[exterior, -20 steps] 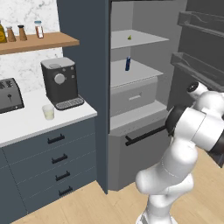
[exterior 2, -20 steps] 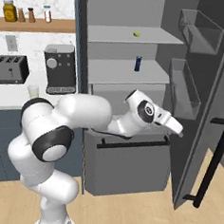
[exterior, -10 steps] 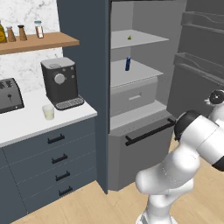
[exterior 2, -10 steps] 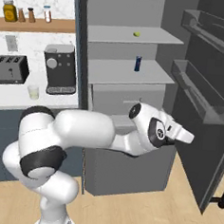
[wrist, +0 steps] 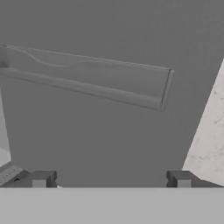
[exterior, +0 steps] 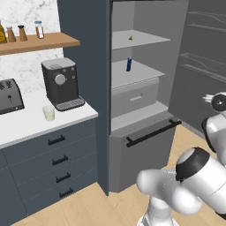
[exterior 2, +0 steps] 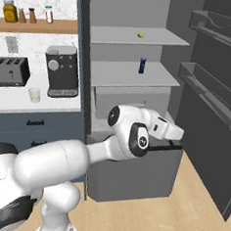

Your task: Grab a lemon wedge from the fridge and one ice cube from the ice bowl, and put them in the glass of lemonade.

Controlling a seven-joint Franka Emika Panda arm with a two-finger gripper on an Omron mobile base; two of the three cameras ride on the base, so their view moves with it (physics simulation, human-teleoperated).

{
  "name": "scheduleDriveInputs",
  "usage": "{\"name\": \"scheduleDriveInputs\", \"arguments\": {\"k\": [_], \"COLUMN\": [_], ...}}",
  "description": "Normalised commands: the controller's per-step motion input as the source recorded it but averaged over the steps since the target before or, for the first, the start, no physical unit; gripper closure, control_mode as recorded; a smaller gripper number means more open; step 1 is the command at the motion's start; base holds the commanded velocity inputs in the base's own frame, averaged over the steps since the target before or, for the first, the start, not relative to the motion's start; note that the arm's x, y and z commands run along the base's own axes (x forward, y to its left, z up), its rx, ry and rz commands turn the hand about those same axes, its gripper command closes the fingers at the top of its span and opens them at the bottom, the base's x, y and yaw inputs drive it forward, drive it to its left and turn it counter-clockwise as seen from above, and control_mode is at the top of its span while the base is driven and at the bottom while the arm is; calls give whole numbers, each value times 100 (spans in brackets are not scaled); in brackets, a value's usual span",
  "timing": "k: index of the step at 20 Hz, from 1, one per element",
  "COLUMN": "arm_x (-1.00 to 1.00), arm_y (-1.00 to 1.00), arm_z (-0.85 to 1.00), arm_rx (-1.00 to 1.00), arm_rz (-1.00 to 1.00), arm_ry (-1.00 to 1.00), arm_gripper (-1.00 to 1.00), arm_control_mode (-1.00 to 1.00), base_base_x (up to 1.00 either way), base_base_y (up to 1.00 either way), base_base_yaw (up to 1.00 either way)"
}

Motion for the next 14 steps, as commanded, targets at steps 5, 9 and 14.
{"name": "scheduleDriveInputs", "arguments": {"k": [5, 9, 14], "arm_x": [-34, -57, -70], "arm_y": [84, 100, 91], "arm_z": [100, 94, 35], "arm_rx": [2, 1, 10], "arm_rz": [20, 48, 49], "arm_ry": [28, 53, 32], "arm_gripper": [-100, -100, -100], "arm_control_mode": [-100, -100, -100], "base_base_x": [0, 0, 0], "base_base_y": [0, 0, 0], "base_base_yaw": [0, 0, 0]}}
